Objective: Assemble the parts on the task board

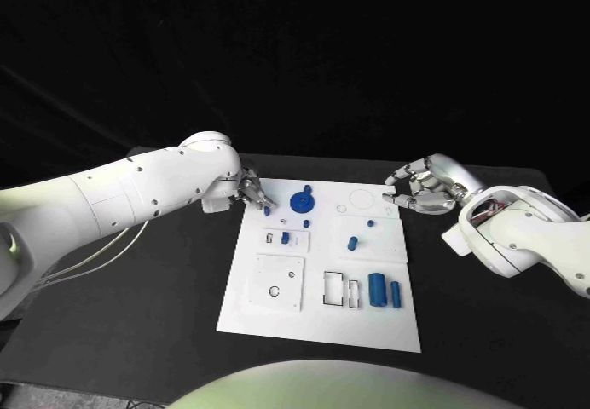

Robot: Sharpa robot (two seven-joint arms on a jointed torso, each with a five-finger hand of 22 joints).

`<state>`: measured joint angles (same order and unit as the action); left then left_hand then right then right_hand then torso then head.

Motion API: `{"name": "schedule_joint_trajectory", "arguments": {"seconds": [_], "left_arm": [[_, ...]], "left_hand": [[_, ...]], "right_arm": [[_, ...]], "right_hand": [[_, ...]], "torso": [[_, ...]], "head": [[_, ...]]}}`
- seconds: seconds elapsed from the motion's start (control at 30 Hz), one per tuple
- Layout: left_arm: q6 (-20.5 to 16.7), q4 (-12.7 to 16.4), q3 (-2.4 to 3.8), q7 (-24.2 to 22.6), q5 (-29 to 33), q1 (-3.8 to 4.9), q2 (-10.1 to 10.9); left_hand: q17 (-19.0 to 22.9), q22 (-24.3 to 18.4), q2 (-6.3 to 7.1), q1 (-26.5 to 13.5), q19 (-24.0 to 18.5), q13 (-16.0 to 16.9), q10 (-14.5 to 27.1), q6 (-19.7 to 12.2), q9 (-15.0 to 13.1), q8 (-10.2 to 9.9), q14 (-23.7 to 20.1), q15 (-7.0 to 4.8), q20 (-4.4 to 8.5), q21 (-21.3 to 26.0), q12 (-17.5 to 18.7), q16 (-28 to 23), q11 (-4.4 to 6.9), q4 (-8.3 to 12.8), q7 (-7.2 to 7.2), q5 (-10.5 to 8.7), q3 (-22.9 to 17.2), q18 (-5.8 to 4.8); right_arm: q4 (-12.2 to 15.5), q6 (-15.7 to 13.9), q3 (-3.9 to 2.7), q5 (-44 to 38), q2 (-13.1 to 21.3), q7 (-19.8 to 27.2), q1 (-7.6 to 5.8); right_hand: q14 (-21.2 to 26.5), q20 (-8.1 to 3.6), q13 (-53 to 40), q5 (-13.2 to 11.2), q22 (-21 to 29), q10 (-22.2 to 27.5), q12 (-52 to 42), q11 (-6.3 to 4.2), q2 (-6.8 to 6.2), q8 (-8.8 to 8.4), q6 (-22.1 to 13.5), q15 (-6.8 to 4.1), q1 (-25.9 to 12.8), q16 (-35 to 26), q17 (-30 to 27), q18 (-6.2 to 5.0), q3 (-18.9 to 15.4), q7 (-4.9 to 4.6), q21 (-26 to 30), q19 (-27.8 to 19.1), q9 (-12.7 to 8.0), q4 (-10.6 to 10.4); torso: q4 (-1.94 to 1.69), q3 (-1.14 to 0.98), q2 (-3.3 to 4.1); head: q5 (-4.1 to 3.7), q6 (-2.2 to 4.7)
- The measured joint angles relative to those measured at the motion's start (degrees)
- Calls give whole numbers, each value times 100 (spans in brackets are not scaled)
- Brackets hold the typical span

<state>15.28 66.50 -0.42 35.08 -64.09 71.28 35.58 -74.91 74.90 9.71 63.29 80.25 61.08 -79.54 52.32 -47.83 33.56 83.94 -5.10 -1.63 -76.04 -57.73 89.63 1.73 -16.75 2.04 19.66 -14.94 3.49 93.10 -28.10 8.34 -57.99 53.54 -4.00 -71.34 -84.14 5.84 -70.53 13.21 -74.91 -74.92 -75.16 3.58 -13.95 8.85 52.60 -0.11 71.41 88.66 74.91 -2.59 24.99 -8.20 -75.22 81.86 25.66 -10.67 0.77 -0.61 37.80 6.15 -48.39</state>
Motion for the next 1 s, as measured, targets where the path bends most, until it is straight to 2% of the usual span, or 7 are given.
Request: {"name": "schedule_joint_trajectory", "arguments": {"seconds": [0.37,0.57,0.63,0.7,0.77,0.87,1.0], "left_arm": [[13,-11,-19,-8,63,0,-15],[10,-7,-20,-18,110,0,-15],[2,-4,-20,-28,146,0,-13],[-5,-4,-18,-40,196,2,-10],[-11,-4,-18,-49,272,2,-7],[-19,-6,-22,-63,386,2,-2],[-32,0,-24,-77,523,1,19]], "left_hand": [[0,0,-91,152,0,0,41,0,40,-1,0,0,0,0,0,0,0,25,0,1,-26,0],[0,0,-203,513,-13,16,62,0,86,-21,0,0,-13,0,-26,0,21,28,0,75,-226,0],[0,0,-271,738,-13,21,62,-2,98,-21,0,0,-13,5,-40,0,20,51,-2,-108,-398,1],[0,0,-288,1072,-13,21,62,-65,141,-45,0,0,-13,25,-40,0,21,125,-1,-506,-836,0],[0,0,-187,1191,-13,6,92,-117,142,-58,0,0,-13,25,-64,0,-9,172,14,-911,-1490,0],[0,0,17,1045,-13,-40,92,-156,18,160,11,11,-13,47,-82,0,-10,62,32,-968,-1966,0],[0,0,58,908,-13,-52,92,-178,-67,281,11,11,-13,47,-83,0,-10,126,51,-892,-2136,0]], "right_arm": [[-4,0,-2,0,-9,-1,0],[-6,0,-2,0,-11,-5,0],[-8,0,-2,0,-13,-7,0],[-9,1,-1,0,-15,-9,0],[-10,1,-1,0,-17,-13,0],[-12,2,-1,0,-18,-19,0],[-14,3,-1,0,-20,-27,0]], "right_hand": [[0,0,0,0,1,0,0,0,0,0,0,0,0,0,0,0,0,0,0,0,-1,0],[0,0,0,0,-4,0,0,0,0,0,0,0,0,0,0,0,0,0,0,0,-1,0],[0,0,0,24,-4,0,0,0,0,0,0,0,0,0,0,0,0,0,22,0,7,0],[0,0,0,24,-4,0,0,0,0,0,0,0,0,0,0,0,0,0,23,0,14,0],[0,0,6,24,-4,0,0,0,0,0,0,0,0,0,0,0,0,0,23,0,14,0],[0,0,7,24,-4,0,0,0,0,0,0,0,0,0,0,0,0,0,23,0,14,0],[0,0,7,24,-3,0,0,0,0,0,0,0,0,0,0,0,0,0,23,0,14,0]], "torso": [[1,-2,-1],[2,-3,-1],[2,-3,-1],[2,-3,-1],[2,-3,-1],[2,-3,-1],[1,-3,-4]], "head": [[-27,-14],[-33,-23],[-35,-26],[-37,-28],[-37,-32],[-38,-40],[-34,-42]]}}
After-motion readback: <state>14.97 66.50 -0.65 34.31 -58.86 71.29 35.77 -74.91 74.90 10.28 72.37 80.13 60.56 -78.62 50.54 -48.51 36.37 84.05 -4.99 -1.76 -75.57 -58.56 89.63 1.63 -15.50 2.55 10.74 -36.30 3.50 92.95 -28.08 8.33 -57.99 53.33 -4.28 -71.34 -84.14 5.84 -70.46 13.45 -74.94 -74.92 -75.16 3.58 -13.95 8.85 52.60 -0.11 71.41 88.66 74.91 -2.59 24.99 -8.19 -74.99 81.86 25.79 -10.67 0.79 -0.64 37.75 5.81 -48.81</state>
